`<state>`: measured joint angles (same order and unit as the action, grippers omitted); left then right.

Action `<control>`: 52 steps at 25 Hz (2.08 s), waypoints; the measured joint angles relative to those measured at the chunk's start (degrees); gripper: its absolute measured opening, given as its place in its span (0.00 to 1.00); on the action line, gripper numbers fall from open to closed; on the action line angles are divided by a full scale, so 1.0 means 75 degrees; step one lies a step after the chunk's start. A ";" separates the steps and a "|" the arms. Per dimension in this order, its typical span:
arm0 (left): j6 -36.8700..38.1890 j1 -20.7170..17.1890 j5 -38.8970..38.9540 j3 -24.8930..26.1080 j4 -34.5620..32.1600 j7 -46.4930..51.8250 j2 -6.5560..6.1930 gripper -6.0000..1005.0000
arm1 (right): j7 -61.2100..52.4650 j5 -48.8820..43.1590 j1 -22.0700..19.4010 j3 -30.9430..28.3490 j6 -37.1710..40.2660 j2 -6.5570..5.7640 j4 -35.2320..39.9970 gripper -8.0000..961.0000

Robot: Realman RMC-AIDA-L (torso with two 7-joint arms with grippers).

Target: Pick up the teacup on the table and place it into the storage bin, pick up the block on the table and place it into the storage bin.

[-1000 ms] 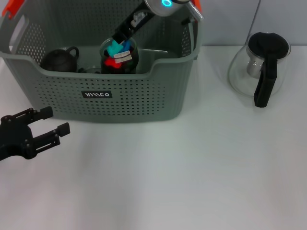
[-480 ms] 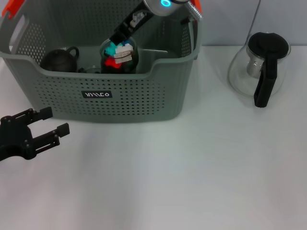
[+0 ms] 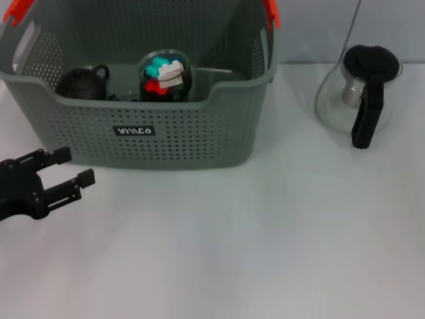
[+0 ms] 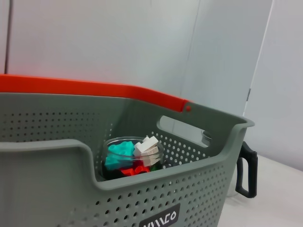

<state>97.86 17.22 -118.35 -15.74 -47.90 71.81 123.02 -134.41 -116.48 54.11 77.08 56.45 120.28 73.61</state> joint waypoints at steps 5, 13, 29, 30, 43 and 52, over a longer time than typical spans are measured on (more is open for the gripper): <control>0.0016 -0.0015 0.0024 0.0058 -0.0015 0.0000 -0.0048 0.69 | 0.3219 0.3723 -0.2496 -0.0165 0.0860 -0.0013 0.0573 0.60; 0.1361 -0.0104 -0.0604 0.0071 -0.0475 -0.0154 -0.0246 0.69 | 0.6278 0.4458 -0.4989 -0.0494 0.3955 0.0012 0.0225 0.63; 0.1749 0.0547 -0.1144 -0.1101 0.0083 -0.1089 -0.0140 0.69 | 0.9659 0.3552 -0.4162 -0.0932 0.4253 -0.0017 -0.5071 0.87; 0.1727 0.0574 -0.1140 -0.1103 0.0186 -0.1341 -0.0111 0.69 | 0.9685 0.3552 -0.4081 -0.0923 0.4258 -0.0018 -0.5124 0.87; 0.1659 0.0526 -0.1240 -0.1103 0.0416 -0.2174 -0.0033 0.69 | 0.9707 0.3359 -0.3878 -0.1000 0.4237 -0.0036 -0.5212 0.87; 0.1721 0.0704 -0.1365 -0.1339 0.0455 -0.1914 -0.0039 0.69 | 0.9875 0.3378 -0.3874 -0.1016 0.4231 -0.0023 -0.5415 0.87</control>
<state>110.76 22.50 -128.59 -25.78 -44.49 57.45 122.73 -60.35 -91.15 25.05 69.46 88.18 120.11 33.00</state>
